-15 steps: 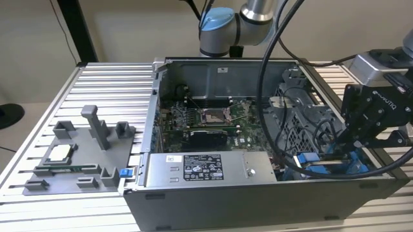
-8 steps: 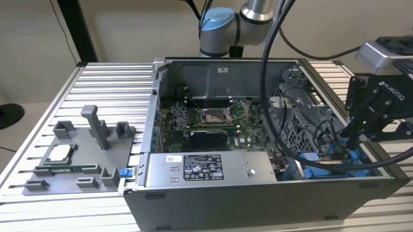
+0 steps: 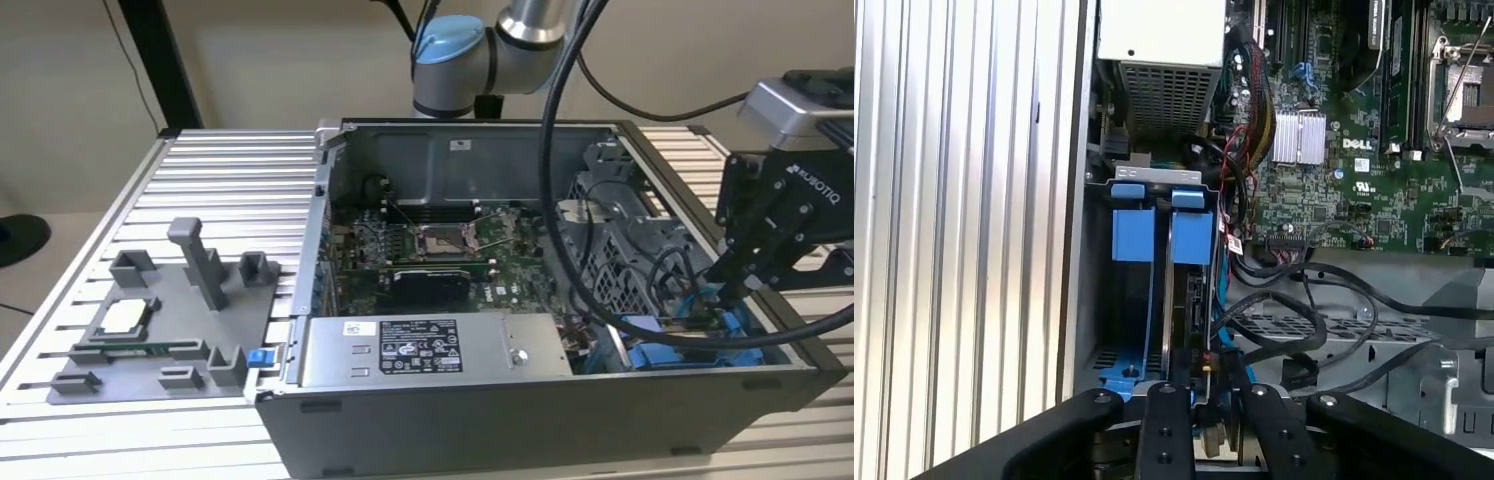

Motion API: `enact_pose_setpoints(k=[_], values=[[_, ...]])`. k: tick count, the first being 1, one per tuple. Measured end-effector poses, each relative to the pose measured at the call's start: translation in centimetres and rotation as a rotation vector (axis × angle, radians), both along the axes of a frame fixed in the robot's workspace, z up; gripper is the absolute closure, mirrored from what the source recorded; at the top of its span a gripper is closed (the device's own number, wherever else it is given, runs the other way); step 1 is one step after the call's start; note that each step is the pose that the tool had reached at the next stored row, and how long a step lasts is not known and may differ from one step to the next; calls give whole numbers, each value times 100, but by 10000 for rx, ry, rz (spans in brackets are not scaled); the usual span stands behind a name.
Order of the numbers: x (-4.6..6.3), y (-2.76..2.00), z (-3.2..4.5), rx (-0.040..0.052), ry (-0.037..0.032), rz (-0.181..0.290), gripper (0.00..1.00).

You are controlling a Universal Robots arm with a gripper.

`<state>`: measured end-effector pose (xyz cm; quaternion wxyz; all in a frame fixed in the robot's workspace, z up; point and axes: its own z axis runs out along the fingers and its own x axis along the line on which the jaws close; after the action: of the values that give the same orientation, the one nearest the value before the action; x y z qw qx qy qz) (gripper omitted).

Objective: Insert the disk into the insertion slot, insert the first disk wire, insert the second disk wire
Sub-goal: 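Insert the first disk wire, then insert the second disk wire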

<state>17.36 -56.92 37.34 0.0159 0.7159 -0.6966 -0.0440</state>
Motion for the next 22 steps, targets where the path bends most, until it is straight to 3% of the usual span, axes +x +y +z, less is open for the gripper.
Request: enact_pose_setpoints(k=[11,22], values=[[98,3,47,2,19,0,0],[245,4,44,8,19,187,0]])
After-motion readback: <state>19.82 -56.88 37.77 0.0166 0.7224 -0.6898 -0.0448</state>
